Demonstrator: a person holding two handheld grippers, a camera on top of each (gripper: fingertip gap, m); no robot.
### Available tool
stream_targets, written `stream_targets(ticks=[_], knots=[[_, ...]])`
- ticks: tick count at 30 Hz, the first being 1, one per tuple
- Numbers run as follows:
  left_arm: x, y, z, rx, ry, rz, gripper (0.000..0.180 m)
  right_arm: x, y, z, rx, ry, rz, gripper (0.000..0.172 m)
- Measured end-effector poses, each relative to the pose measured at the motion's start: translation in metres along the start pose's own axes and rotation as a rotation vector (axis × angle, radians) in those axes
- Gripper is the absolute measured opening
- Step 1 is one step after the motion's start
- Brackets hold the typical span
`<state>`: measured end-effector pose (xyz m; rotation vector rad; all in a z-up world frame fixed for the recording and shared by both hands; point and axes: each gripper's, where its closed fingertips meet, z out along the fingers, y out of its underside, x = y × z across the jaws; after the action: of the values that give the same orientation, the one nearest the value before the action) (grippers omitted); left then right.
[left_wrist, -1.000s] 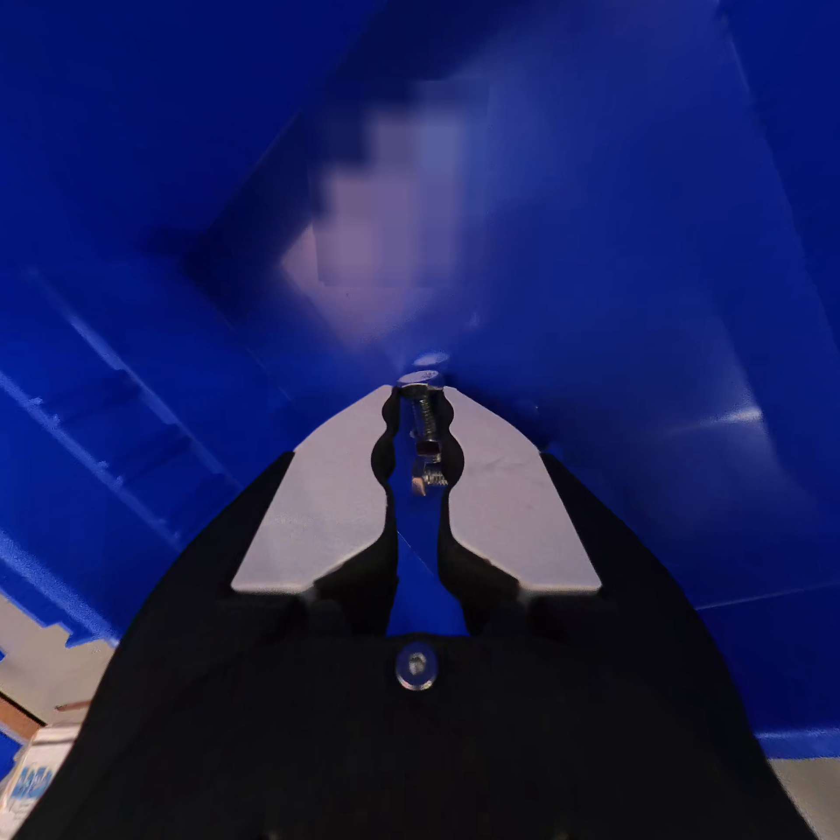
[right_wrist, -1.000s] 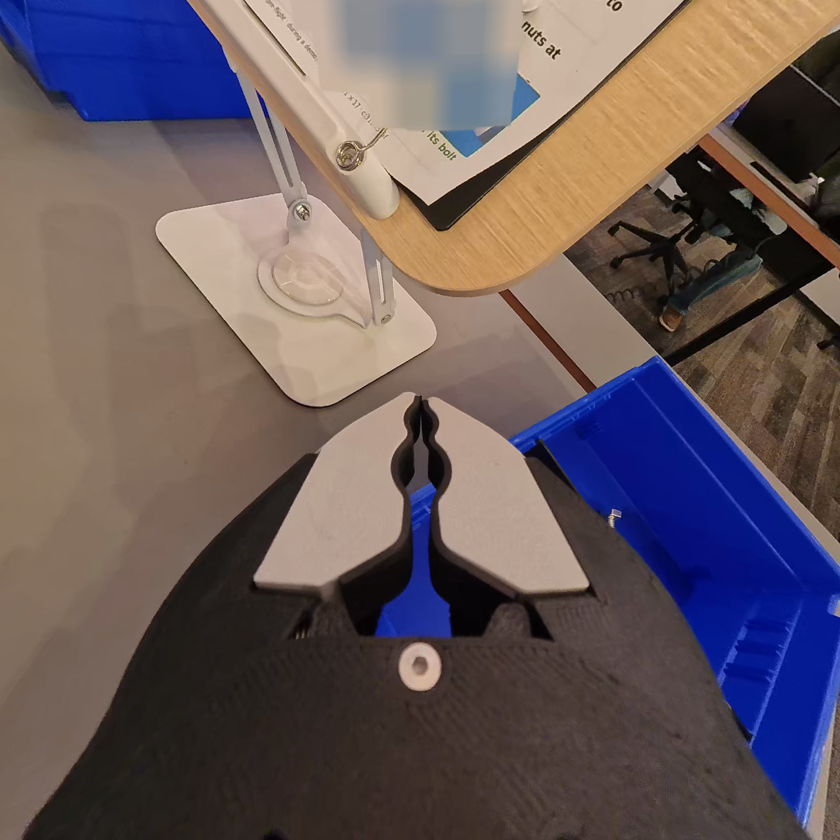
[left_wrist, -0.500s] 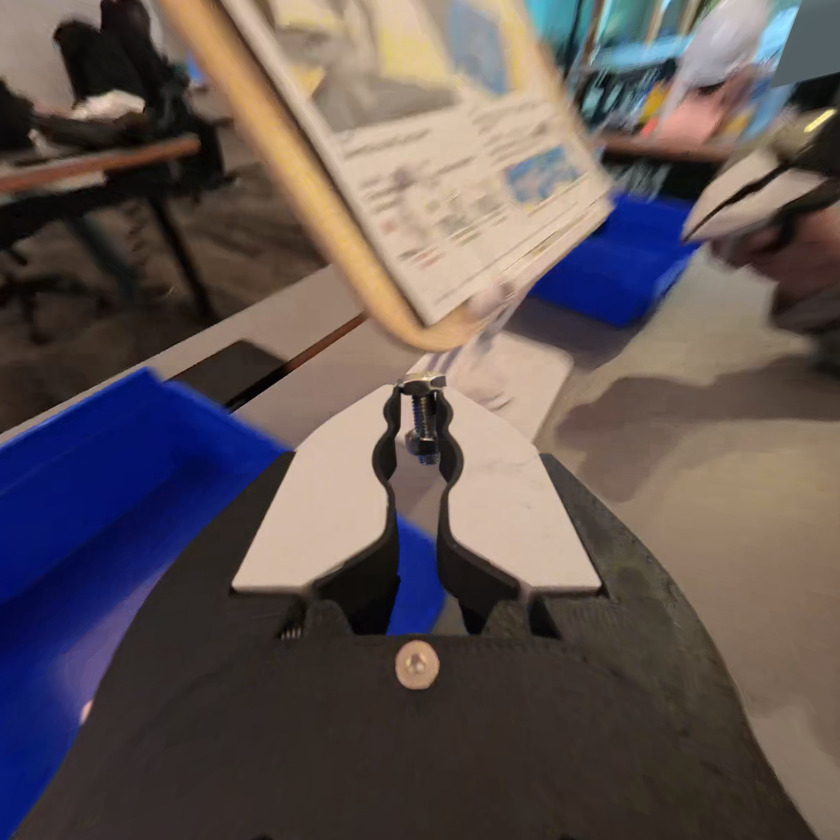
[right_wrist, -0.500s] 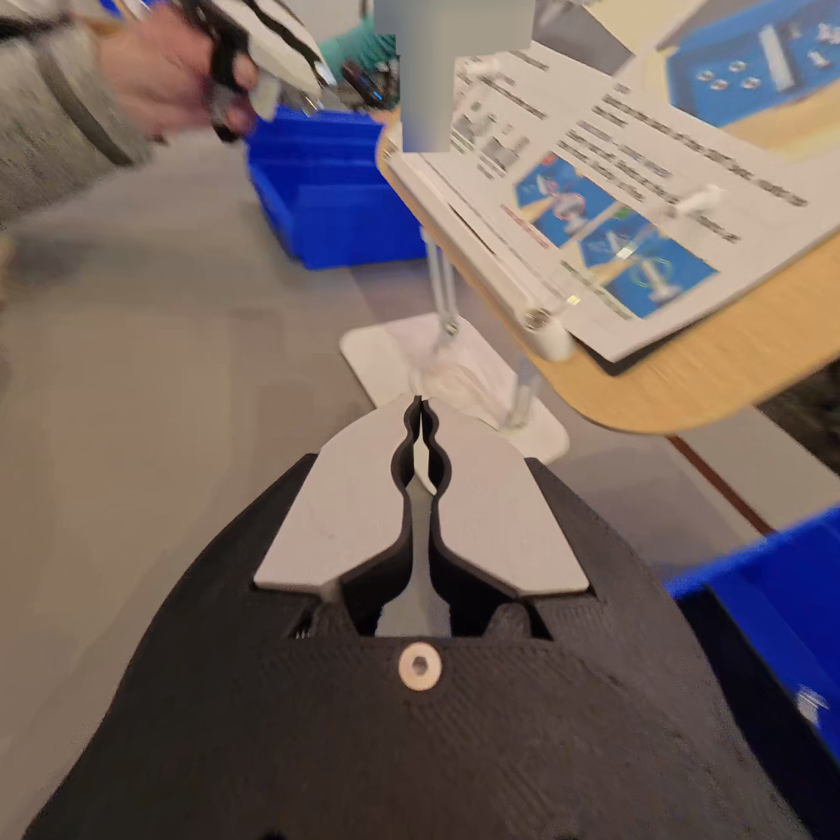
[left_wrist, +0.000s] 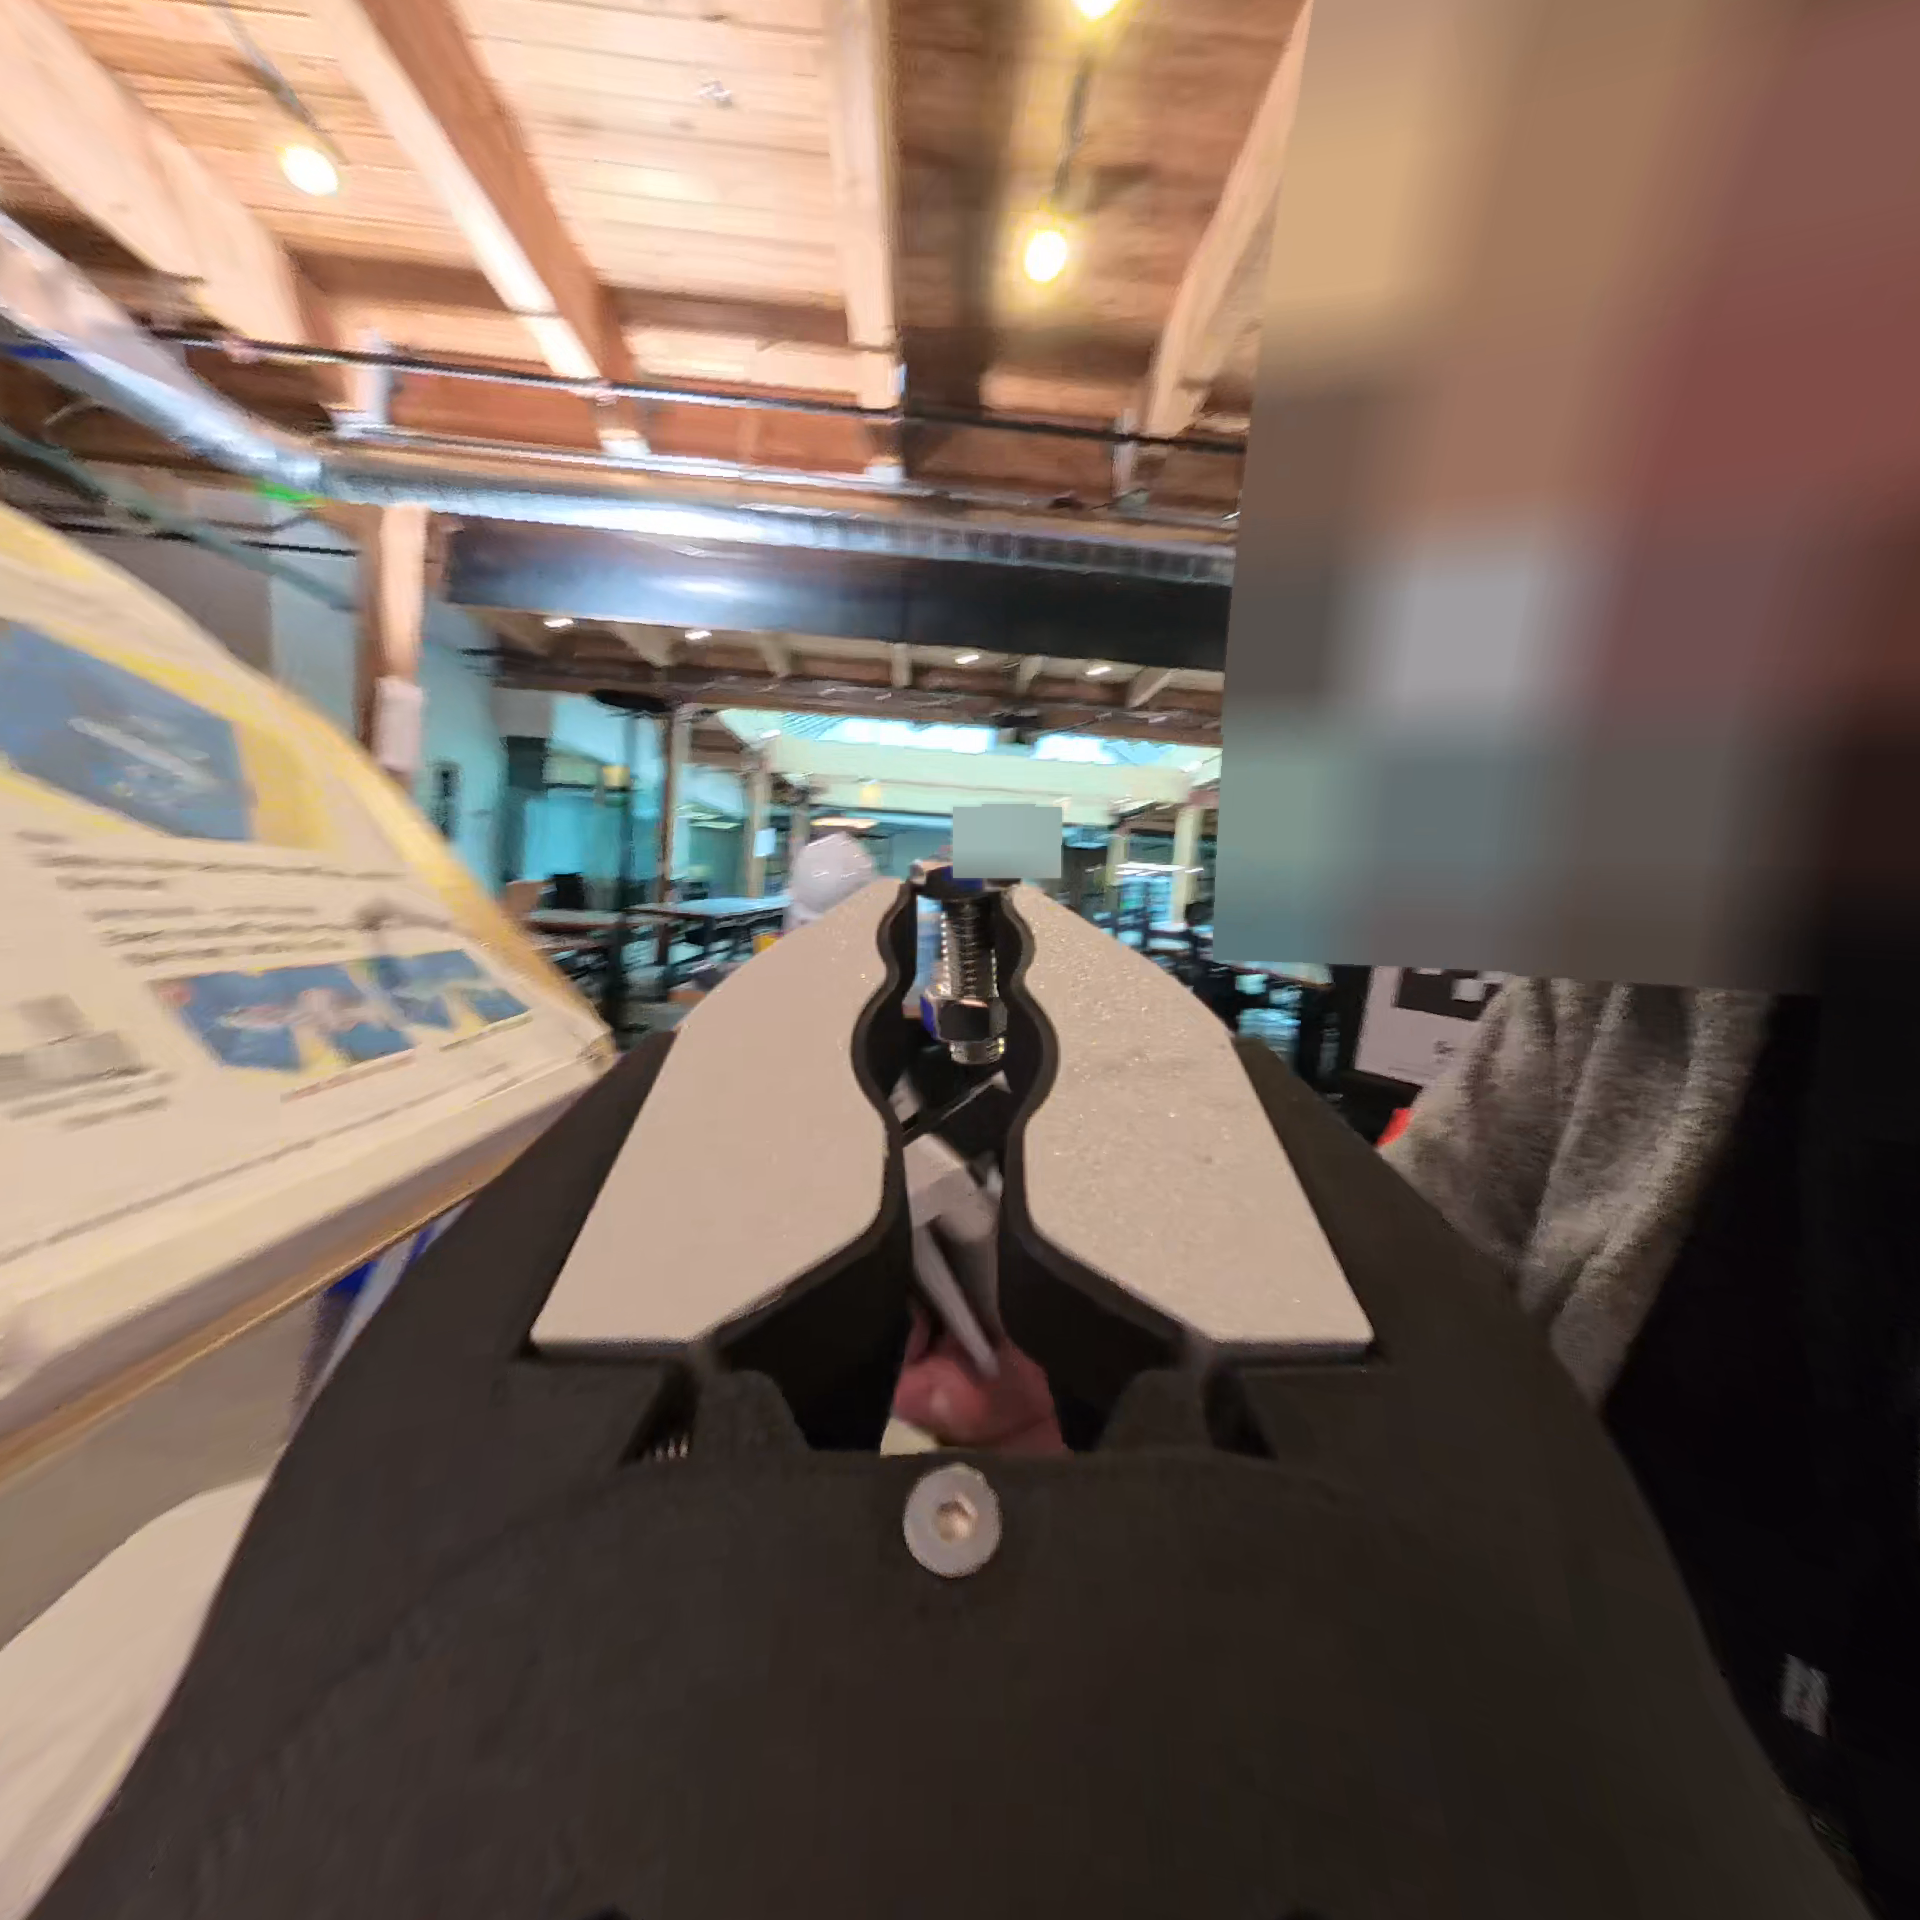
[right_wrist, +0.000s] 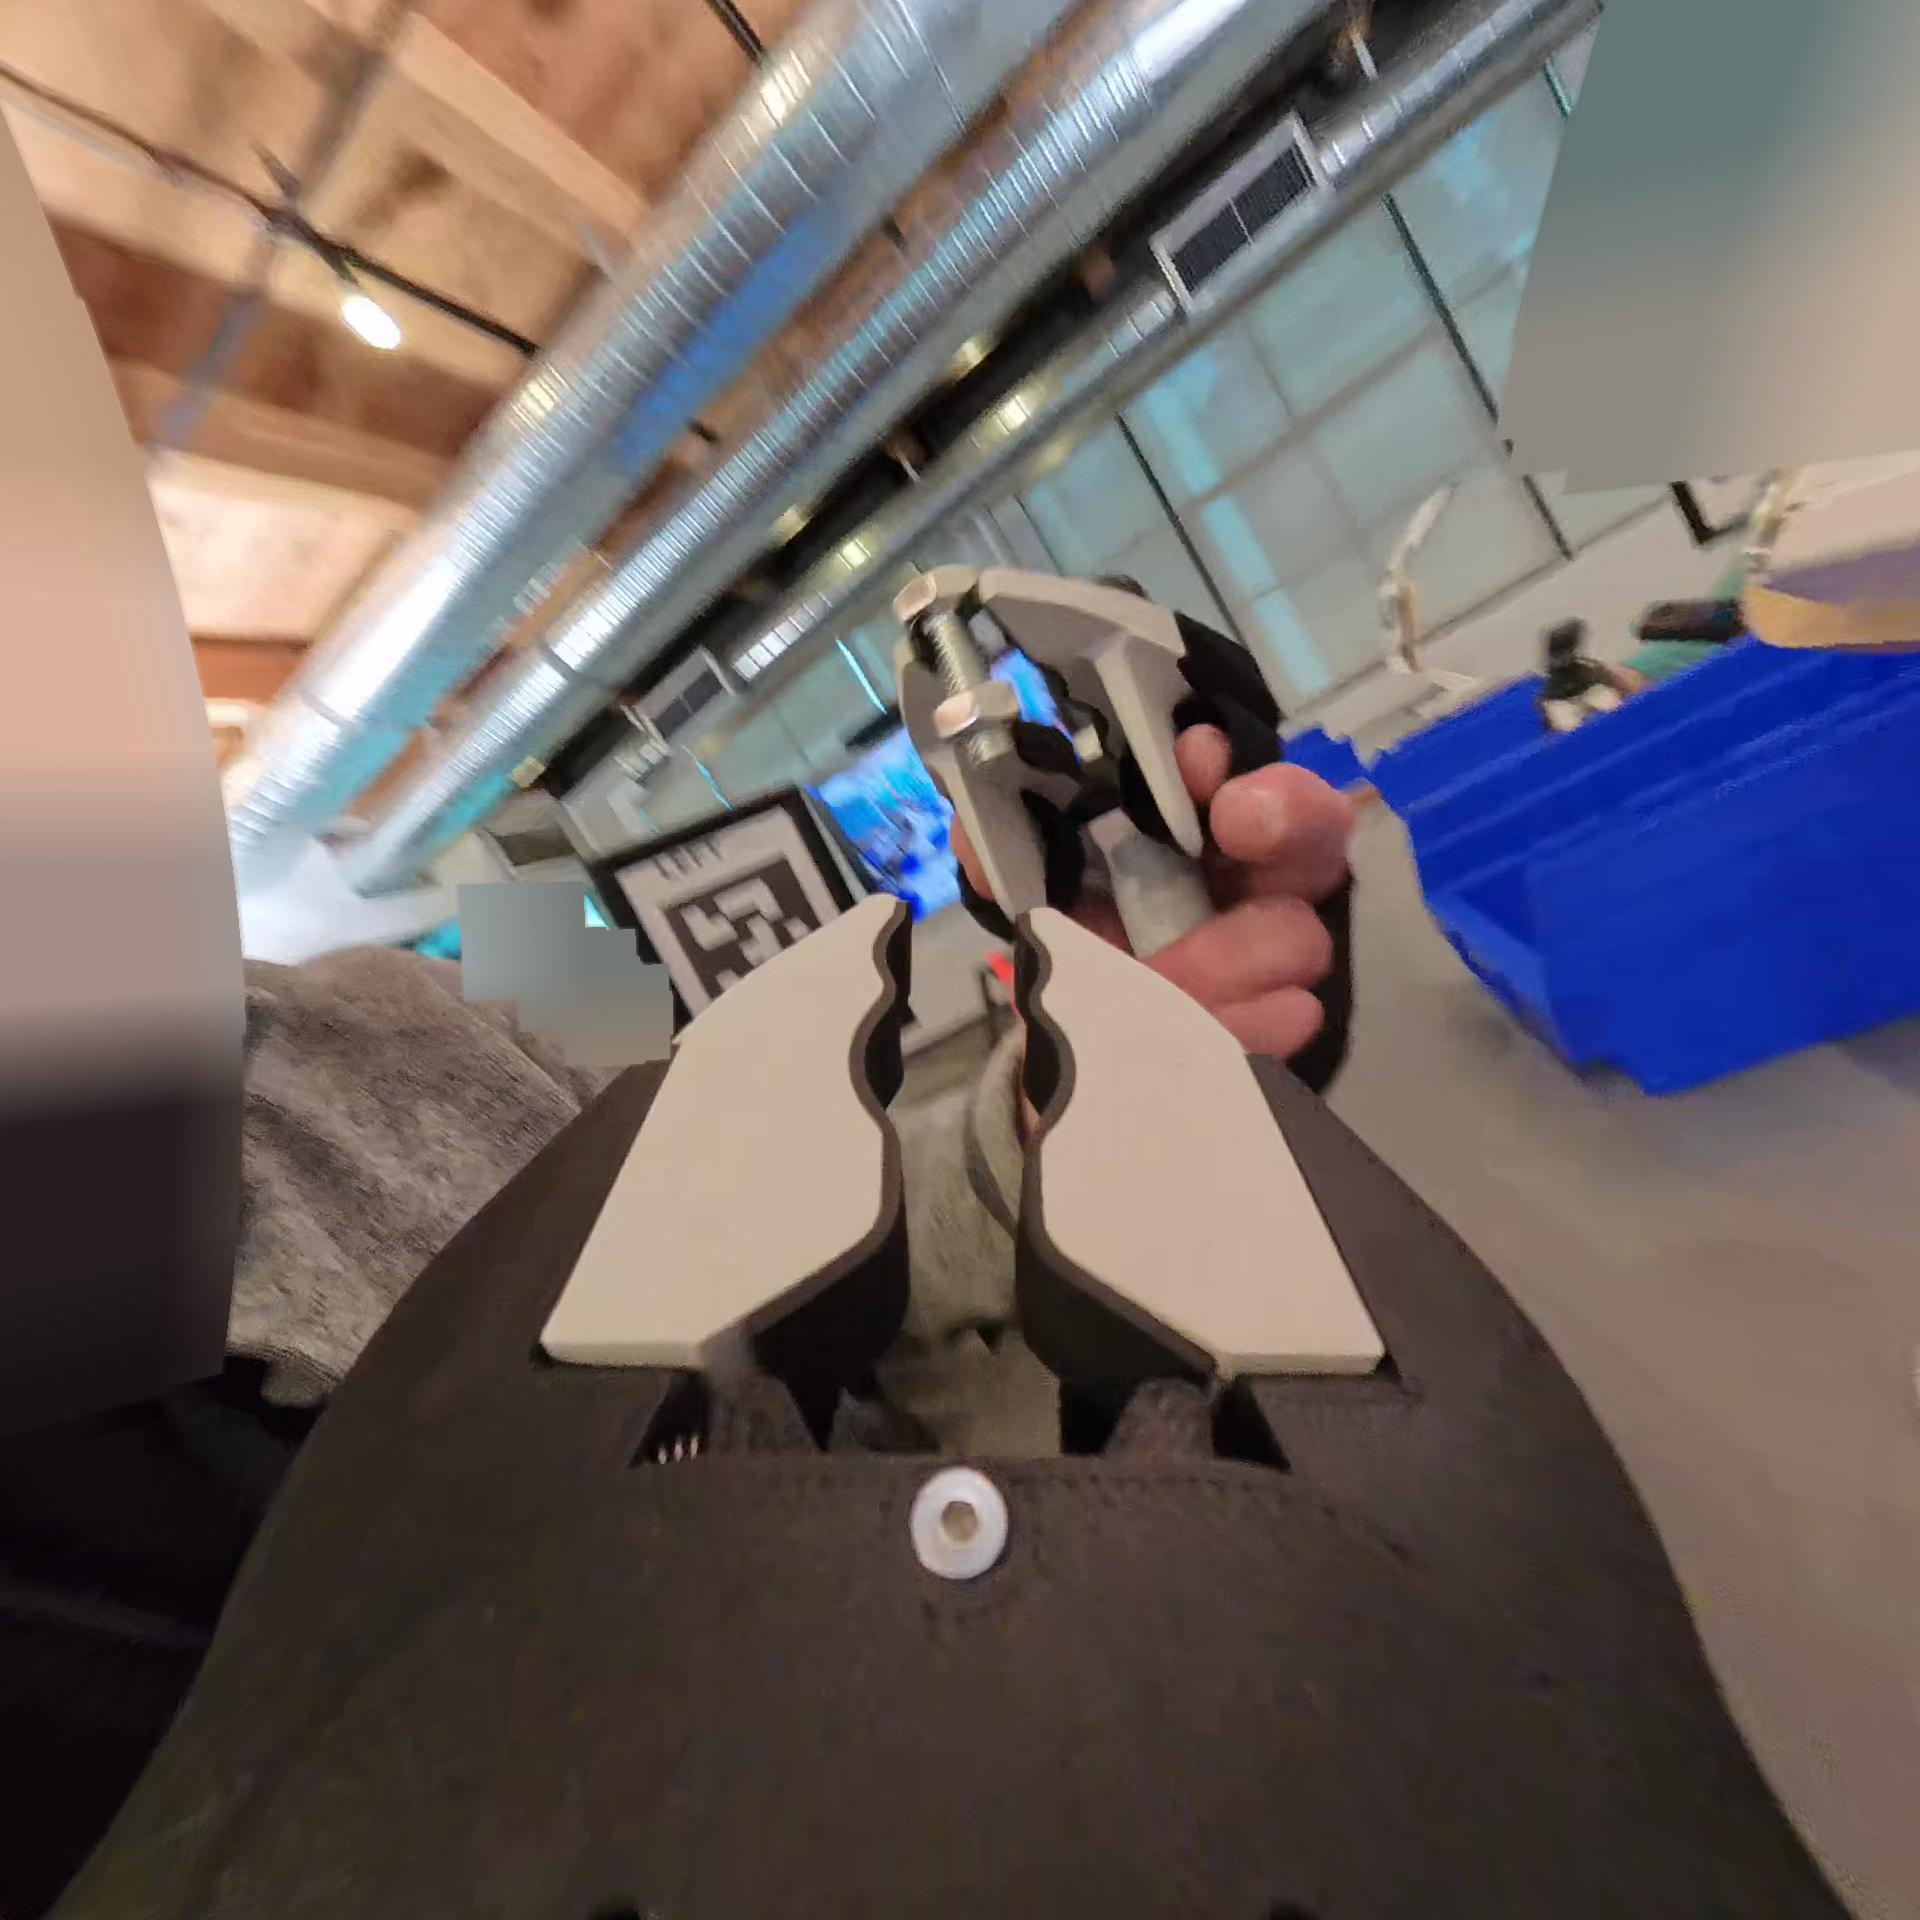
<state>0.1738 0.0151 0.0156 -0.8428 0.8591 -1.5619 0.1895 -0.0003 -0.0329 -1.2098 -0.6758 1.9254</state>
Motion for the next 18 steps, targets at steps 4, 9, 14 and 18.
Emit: stream_targets(ticks=[4,9,14,18], knots=[[0.008,0.006,0.014,0.021,0.078,-0.011,0.013,-0.004,-0.013,0.004,0.136,-0.114,0.049,0.022],[0.012,0.013,0.021,0.022,0.112,-0.023,0.014,-0.014,-0.023,0.009,0.211,-0.201,0.04,0.021],[0.012,0.011,0.021,0.06,0.119,-0.027,0.013,-0.019,-0.02,0.017,0.223,-0.275,0.066,0.016],[0.018,0.008,0.024,0.098,0.163,-0.04,0.013,-0.026,-0.021,0.019,0.222,-0.329,0.063,0.018]])
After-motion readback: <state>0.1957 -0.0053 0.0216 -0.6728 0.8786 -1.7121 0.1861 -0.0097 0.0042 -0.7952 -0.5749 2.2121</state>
